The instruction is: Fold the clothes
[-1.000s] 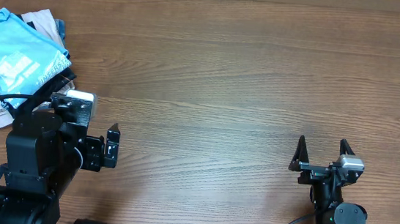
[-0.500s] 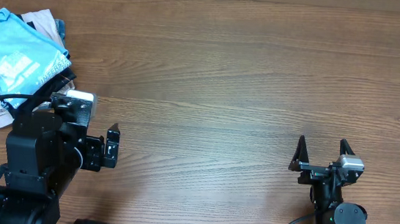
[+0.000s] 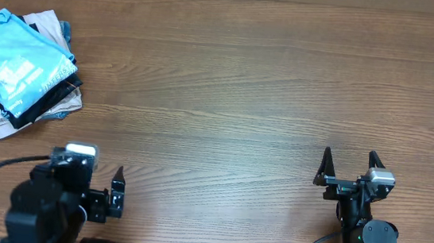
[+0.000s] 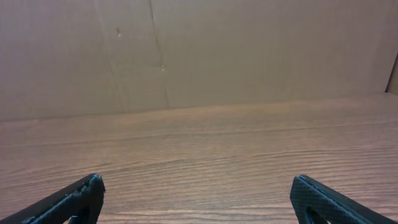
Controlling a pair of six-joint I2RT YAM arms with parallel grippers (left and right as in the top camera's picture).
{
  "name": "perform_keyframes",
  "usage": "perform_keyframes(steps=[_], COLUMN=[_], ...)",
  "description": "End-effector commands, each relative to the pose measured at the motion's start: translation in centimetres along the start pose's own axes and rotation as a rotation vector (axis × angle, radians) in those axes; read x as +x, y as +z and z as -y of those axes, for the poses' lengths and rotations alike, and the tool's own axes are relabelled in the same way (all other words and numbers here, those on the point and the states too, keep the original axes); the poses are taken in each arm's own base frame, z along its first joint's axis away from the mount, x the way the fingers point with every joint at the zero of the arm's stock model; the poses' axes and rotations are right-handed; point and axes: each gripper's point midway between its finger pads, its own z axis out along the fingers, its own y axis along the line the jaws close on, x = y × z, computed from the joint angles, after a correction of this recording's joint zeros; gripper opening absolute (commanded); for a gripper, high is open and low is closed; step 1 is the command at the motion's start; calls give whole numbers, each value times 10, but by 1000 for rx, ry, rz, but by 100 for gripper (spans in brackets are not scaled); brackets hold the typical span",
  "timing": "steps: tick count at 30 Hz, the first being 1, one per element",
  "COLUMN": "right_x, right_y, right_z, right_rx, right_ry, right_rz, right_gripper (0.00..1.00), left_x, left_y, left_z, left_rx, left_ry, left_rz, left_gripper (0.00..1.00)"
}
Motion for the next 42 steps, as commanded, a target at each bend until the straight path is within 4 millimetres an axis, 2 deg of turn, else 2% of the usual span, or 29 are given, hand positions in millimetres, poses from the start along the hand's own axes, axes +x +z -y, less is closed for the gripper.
perform_keyframes(steps=[1,7,14,18,21,24,42], right_x=[3,3,3,3,3,3,3], right_y=[0,0,0,0,0,0,0], right_z=[0,0,0,0,0,0,0], right_rx=[-2,-2,-2,-3,-2,-2,-3], right_ry=[-4,-4,-4,-4,-4,-4,-4], right_rz=[-1,-1,-1,-1,-1,-1,-1], right_gripper=[100,100,100,100,100,100,100], left_x=[21,25,5,3,13,33,33], left_y=[23,61,85,99,108,121,122], left_z=[0,5,5,2,4,5,4], left_rx=[-7,8,7,-13,-3,0,-3], left_ry=[-15,-25,-30,-20,-22,-24,-25], left_rz=[61,302,581,707,656,562,557], left_gripper=[100,100,100,100,100,100,100])
